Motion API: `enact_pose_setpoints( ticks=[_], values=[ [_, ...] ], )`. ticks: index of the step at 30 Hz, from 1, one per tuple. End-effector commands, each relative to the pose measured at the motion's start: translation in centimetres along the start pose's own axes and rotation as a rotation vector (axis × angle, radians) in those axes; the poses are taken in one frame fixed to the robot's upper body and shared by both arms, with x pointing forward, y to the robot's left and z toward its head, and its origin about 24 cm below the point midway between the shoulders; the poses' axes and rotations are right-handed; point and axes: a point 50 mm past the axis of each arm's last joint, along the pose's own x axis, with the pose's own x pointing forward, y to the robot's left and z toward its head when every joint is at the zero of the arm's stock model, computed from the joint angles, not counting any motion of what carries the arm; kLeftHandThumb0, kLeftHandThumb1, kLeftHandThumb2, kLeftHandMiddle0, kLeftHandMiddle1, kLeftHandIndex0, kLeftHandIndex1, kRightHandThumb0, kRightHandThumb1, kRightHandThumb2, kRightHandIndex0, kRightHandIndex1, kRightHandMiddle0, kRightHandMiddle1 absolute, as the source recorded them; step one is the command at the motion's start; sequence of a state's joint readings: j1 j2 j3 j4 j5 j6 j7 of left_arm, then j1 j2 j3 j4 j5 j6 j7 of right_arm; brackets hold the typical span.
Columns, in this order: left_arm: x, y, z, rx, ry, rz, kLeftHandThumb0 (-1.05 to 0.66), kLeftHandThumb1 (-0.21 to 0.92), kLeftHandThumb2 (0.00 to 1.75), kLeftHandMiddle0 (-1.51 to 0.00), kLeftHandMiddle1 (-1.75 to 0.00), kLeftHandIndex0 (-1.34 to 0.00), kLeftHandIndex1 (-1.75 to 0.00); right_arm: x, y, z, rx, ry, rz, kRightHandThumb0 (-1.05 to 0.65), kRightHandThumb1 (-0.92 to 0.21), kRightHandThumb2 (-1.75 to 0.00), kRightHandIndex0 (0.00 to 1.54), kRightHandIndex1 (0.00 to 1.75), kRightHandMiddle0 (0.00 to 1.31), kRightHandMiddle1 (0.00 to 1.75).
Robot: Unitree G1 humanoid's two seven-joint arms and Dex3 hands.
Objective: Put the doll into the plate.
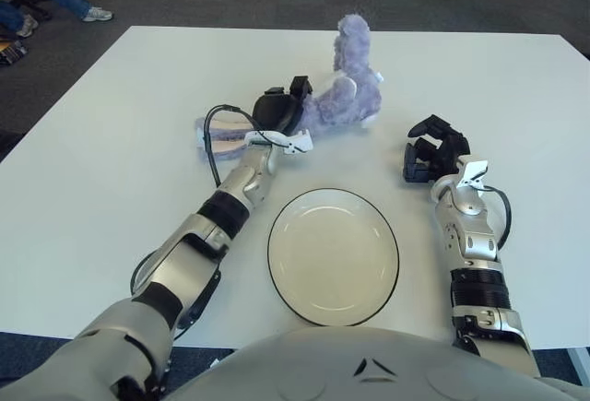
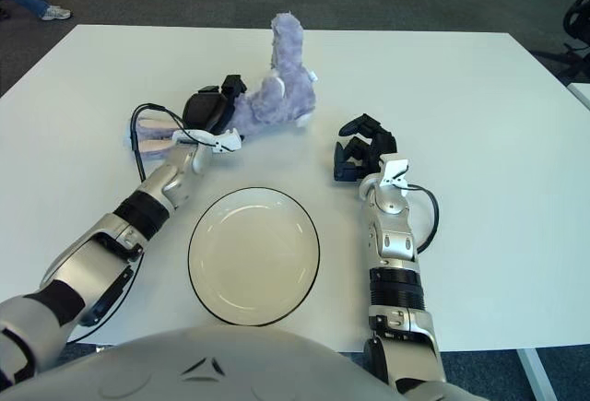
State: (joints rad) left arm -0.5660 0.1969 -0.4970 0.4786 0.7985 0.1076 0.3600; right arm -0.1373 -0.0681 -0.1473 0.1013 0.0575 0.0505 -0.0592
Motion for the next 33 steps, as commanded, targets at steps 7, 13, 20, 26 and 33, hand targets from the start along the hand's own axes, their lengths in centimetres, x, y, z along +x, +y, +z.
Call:
enact_pose_setpoints(
  ticks=[7, 13, 20, 26, 33],
  values=[
    [-1.5, 3.9, -0.7, 0.025, -0.001, 0.135, 0.0, -0.02, 1.62, -0.94, -1.52, -0.65, -1.75, -0.1, -0.1, -1.0, -0.025, 0.057, 0.004, -0.02, 0.05, -1.65, 0.9, 1.75, 0.79, 1.48],
    [-2.7, 6.8, -0.2, 0.019, -0.014, 0.219, 0.0, -0.06, 1.66, -0.96, -1.49, -0.7, -1.75, -0.1, 0.0, -1.0, -0.01, 0.058, 0.011, -0.02, 0.05, -1.65, 0.9, 1.75, 0.79, 1.47],
    [-3.4, 8.3, 0.0, -0.002, -0.002, 0.274, 0.0, -0.06, 1.67, -0.94, -1.54, -0.7, -1.75, 0.0, 0.0, -1.1, -0.012, 0.065, 0.014, -0.02, 0.05, -1.65, 0.9, 1.75, 0.78, 1.48],
    [-3.9, 9.1, -0.1, -0.012, -0.017, 0.311, 0.0, -0.05, 1.66, -0.93, -1.55, -0.68, -1.75, 0.0, 0.0, -1.1, -0.02, 0.069, 0.015, -0.02, 0.05, -1.65, 0.9, 1.75, 0.78, 1.49],
    [-4.8, 9.6, -0.2, -0.088, -0.044, 0.332, 0.0, -0.04, 1.65, -0.94, -1.54, -0.67, -1.75, 0.1, 0.1, -1.1, -0.025, 0.07, 0.008, -0.02, 0.04, -1.64, 0.89, 1.75, 0.78, 1.48]
  ],
)
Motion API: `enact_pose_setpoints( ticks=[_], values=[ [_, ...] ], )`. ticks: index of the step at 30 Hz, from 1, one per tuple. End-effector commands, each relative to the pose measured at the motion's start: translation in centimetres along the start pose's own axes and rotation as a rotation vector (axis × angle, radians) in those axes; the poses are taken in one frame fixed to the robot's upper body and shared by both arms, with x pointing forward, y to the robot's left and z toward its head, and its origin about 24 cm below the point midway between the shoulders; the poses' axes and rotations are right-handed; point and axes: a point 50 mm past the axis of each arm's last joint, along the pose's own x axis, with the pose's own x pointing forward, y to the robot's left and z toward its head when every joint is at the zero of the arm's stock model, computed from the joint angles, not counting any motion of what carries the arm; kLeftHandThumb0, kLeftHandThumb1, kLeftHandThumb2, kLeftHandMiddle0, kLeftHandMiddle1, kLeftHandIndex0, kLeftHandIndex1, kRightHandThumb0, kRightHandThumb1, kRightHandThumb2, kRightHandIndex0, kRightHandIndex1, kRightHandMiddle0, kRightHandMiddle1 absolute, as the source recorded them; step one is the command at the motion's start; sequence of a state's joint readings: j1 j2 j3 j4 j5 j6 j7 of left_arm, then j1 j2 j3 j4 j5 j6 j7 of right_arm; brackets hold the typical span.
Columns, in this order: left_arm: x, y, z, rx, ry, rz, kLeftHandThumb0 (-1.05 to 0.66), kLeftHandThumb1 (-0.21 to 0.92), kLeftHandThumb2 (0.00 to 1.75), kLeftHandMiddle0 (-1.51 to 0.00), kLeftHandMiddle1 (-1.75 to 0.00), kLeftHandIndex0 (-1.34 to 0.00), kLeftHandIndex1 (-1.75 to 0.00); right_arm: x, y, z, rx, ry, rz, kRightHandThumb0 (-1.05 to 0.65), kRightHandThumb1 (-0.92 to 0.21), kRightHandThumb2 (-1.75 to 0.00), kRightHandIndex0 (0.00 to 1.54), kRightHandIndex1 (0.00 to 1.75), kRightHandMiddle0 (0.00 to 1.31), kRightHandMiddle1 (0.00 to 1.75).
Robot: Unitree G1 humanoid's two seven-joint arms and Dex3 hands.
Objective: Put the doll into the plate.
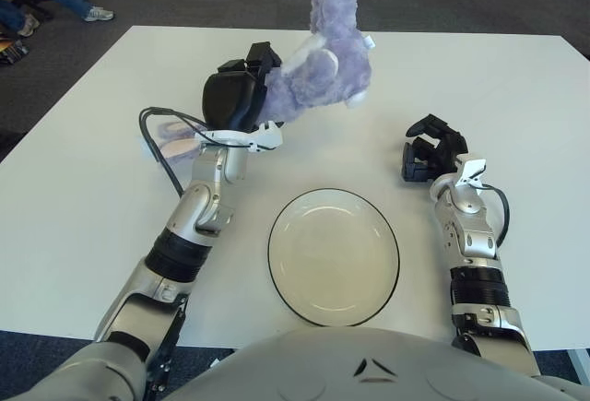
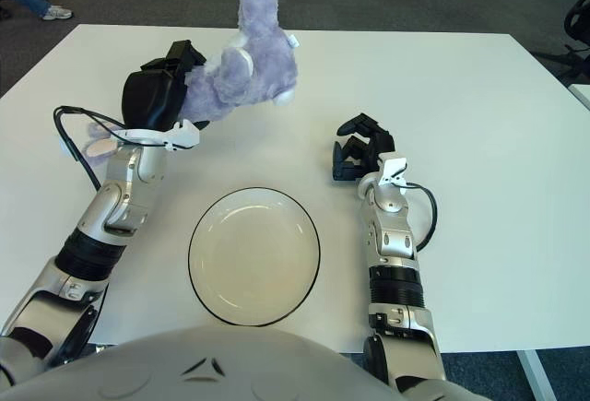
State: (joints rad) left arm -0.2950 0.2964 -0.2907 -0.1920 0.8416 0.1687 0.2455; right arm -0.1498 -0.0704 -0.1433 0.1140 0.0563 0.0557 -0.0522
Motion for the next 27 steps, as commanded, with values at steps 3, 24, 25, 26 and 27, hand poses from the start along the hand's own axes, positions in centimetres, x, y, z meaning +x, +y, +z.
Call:
enact_pose_setpoints(
  ticks=[3, 24, 25, 26, 27],
  values=[
    [-0.8, 1.4, -0.1, -0.043, -0.023, 0.043, 0.0, -0.05, 1.66, -0.96, -1.52, -0.68, -1.75, -0.2, -0.1, -1.1, -0.022, 0.064, -0.006, -0.02, 0.04, -1.63, 0.89, 1.75, 0.78, 1.48],
    [-7.4, 4.5, 1.7, -0.14, -0.177, 0.03, 0.0, -0.05, 1.69, -0.92, -1.62, -0.67, -1.75, 0.0, -0.1, -1.1, -0.02, 0.055, 0.011, -0.02, 0.06, -1.66, 0.9, 1.75, 0.79, 1.49],
    [-7.8, 4.6, 1.7, -0.149, -0.194, 0.013, 0.0, -0.05, 1.69, -0.92, -1.62, -0.67, -1.75, 0.0, -0.1, -1.1, -0.019, 0.055, 0.011, -0.02, 0.06, -1.66, 0.9, 1.75, 0.79, 1.49],
    [-8.1, 4.6, 1.8, -0.155, -0.206, 0.002, 0.0, -0.05, 1.7, -0.92, -1.63, -0.67, -1.75, 0.0, -0.1, -1.1, -0.019, 0.056, 0.011, -0.02, 0.06, -1.66, 0.9, 1.75, 0.79, 1.49],
    [-8.4, 4.7, 1.8, -0.167, -0.216, -0.017, 0.0, -0.05, 1.7, -0.92, -1.64, -0.67, -1.75, 0.0, -0.1, -1.1, -0.018, 0.056, 0.01, -0.02, 0.06, -1.66, 0.9, 1.75, 0.79, 1.49]
  ],
)
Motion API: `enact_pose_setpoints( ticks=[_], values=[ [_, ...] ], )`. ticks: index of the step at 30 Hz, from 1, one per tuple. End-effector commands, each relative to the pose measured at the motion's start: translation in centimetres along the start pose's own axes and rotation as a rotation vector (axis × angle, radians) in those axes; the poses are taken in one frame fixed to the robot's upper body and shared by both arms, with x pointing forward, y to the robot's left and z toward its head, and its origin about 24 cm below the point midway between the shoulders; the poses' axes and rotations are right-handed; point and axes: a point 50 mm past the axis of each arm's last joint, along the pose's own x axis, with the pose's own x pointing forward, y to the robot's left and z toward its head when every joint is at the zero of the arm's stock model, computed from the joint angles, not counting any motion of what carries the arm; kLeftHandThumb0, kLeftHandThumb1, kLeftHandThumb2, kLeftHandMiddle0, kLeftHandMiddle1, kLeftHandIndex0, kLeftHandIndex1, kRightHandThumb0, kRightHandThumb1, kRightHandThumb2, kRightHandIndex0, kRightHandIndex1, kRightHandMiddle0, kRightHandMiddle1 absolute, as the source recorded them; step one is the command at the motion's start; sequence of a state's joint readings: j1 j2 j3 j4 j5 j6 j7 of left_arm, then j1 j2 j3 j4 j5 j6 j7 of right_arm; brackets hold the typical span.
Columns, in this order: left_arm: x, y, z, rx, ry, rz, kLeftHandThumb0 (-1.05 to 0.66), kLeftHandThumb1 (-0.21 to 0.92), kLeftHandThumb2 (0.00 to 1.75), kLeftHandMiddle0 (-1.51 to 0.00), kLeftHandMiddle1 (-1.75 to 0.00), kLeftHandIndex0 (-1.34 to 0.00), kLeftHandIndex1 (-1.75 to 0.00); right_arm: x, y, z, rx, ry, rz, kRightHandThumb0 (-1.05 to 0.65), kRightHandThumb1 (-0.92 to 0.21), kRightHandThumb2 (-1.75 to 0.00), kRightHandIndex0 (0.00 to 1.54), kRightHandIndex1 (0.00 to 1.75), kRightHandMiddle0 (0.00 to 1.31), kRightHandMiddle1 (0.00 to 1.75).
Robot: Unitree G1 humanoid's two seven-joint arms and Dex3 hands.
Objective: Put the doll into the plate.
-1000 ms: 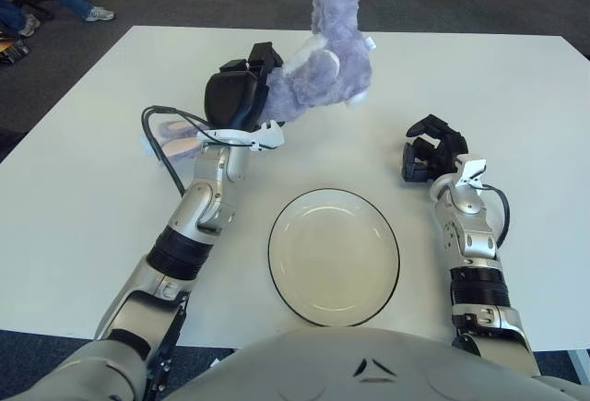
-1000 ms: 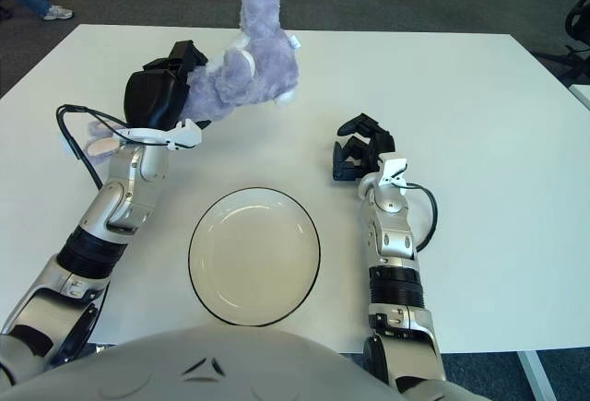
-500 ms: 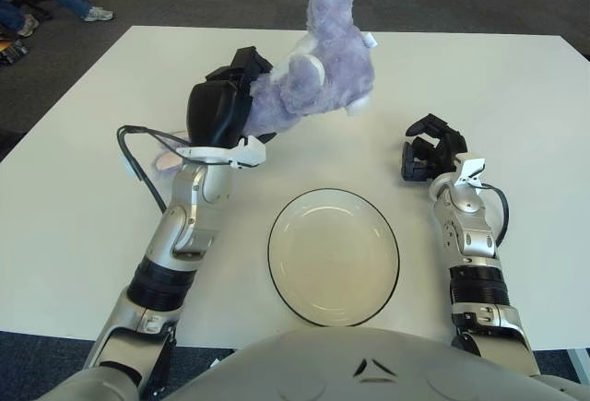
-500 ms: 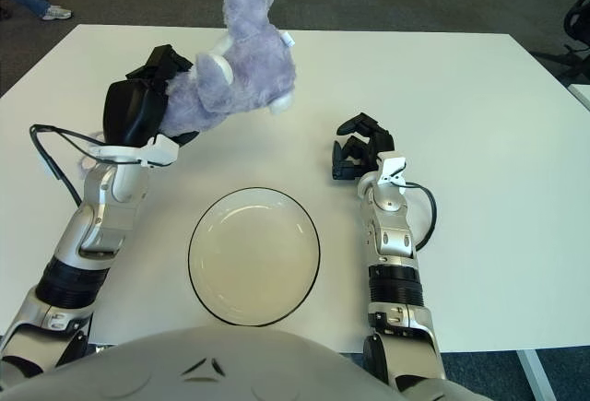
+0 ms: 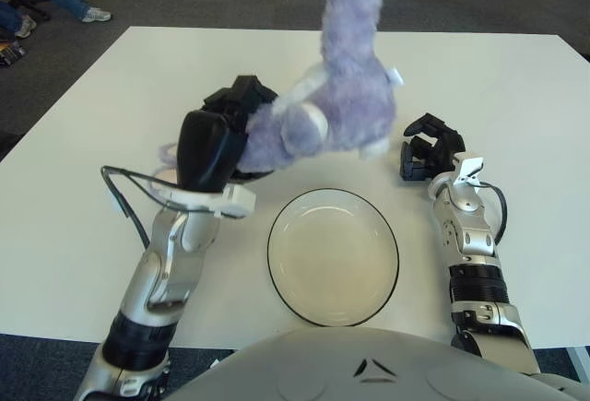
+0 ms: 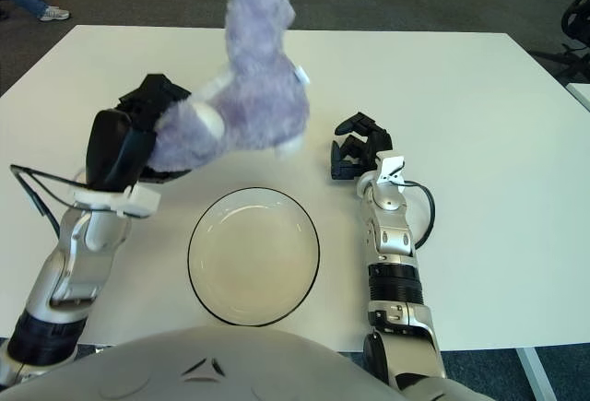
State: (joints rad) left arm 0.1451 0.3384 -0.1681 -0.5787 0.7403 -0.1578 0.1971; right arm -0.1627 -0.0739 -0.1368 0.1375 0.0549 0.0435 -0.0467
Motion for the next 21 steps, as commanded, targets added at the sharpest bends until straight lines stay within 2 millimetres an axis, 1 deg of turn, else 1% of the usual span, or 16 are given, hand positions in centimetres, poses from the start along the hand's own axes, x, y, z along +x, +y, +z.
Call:
enact_pose_setpoints(
  ticks=[1, 5, 11, 21],
  values=[
    [-1.0, 0.8, 0.4, -0.03, -0.045, -0.048, 0.0, -0.06, 1.7, -0.92, -1.64, -0.67, -1.75, -0.2, -0.3, -1.1, -0.011, 0.058, -0.004, -0.02, 0.06, -1.66, 0.9, 1.75, 0.79, 1.49],
    [-1.9, 0.7, 0.4, -0.088, -0.058, -0.133, 0.0, -0.06, 1.71, -0.92, -1.64, -0.67, -1.75, -0.1, -0.3, -1.0, -0.012, 0.059, -0.004, -0.02, 0.06, -1.66, 0.9, 1.75, 0.78, 1.49],
    [-2.4, 0.4, 0.4, -0.112, -0.124, -0.221, 0.0, -0.02, 1.66, -0.89, -1.64, -0.64, -1.75, 0.0, -0.3, -1.1, -0.018, 0.058, 0.005, -0.02, 0.06, -1.67, 0.9, 1.75, 0.77, 1.51],
    [-2.8, 0.3, 0.6, -0.12, -0.171, -0.244, 0.0, 0.06, 1.59, -0.8, -1.67, -0.6, -1.75, 0.1, -0.1, -1.1, -0.018, 0.06, 0.006, -0.02, 0.06, -1.67, 0.9, 1.75, 0.77, 1.51]
  ],
)
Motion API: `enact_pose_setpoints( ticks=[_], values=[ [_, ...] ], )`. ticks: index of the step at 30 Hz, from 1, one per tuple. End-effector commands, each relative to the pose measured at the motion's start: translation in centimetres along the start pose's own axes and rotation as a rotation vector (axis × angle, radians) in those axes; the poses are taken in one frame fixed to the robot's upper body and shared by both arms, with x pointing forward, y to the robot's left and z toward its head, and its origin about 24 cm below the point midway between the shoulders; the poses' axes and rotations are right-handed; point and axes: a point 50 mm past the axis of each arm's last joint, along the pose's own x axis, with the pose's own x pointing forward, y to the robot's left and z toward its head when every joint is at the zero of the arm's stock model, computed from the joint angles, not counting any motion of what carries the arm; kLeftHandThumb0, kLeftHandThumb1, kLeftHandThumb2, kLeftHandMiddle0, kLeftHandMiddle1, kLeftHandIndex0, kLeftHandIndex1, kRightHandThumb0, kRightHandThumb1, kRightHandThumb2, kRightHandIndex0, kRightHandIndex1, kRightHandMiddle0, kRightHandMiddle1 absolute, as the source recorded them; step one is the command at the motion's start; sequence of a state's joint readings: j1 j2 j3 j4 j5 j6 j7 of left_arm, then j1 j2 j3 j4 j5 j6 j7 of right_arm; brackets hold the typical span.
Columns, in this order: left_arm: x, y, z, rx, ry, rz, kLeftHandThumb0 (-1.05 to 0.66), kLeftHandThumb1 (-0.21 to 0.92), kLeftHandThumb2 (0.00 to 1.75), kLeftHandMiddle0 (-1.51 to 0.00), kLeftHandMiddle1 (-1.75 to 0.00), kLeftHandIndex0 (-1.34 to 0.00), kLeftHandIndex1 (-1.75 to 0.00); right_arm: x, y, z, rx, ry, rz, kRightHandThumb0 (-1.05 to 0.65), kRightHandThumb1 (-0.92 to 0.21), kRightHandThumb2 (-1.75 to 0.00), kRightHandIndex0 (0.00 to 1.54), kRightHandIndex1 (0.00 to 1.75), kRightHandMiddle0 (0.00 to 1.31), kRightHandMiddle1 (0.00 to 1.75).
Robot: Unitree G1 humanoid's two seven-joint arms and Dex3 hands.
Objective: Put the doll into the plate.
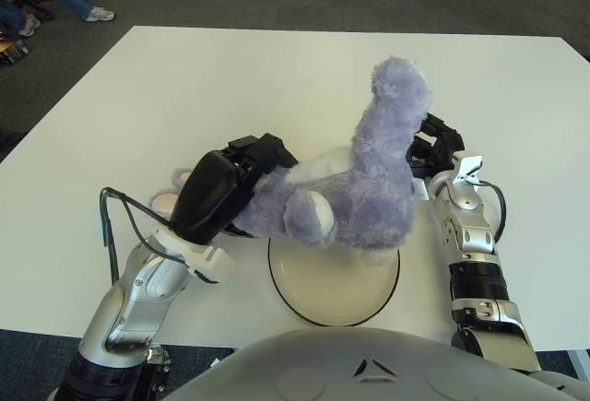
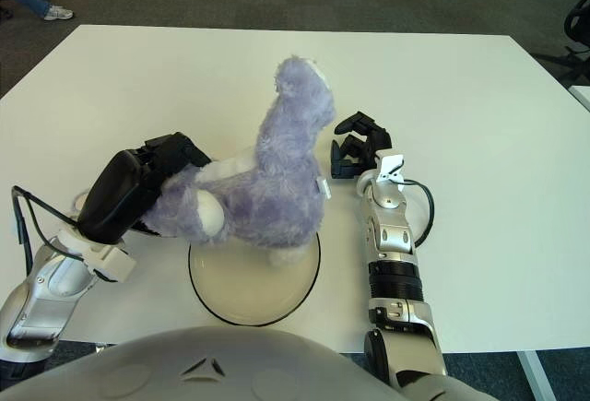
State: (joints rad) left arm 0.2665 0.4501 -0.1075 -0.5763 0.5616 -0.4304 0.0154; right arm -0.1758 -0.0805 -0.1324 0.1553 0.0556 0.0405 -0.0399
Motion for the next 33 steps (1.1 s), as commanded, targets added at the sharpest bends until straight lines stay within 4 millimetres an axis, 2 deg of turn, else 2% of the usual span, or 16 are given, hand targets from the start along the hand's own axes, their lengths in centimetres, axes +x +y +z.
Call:
enact_pose_setpoints(
  ticks=[1, 13, 31, 33],
  values=[
    [-0.14, 0.16, 0.03, -0.003, -0.013, 0.003, 0.0, 0.06, 1.59, -0.8, -1.68, -0.59, -1.75, -0.18, -0.23, -1.08, -0.013, 0.059, -0.006, -0.02, 0.06, -1.67, 0.9, 1.75, 0.77, 1.51],
    [-0.73, -0.35, 0.08, -0.036, -0.028, -0.051, 0.0, 0.09, 1.55, -0.8, -1.65, -0.56, -1.75, -0.32, -0.1, -1.05, -0.014, 0.054, -0.006, -0.02, 0.06, -1.67, 0.9, 1.75, 0.78, 1.5],
    [-0.38, -0.44, -0.05, -0.028, -0.018, -0.043, 0.0, 0.1, 1.54, -0.8, -1.66, -0.56, -1.75, -0.46, -0.11, -1.02, -0.015, 0.055, -0.007, -0.02, 0.05, -1.66, 0.89, 1.75, 0.77, 1.52],
    [-0.38, -0.35, -0.1, -0.02, -0.001, -0.028, 0.0, 0.19, 1.4, -0.71, -1.7, -0.59, -1.59, -0.46, -0.12, -1.02, -0.017, 0.056, -0.006, -0.02, 0.05, -1.67, 0.89, 1.75, 0.77, 1.52]
  ],
)
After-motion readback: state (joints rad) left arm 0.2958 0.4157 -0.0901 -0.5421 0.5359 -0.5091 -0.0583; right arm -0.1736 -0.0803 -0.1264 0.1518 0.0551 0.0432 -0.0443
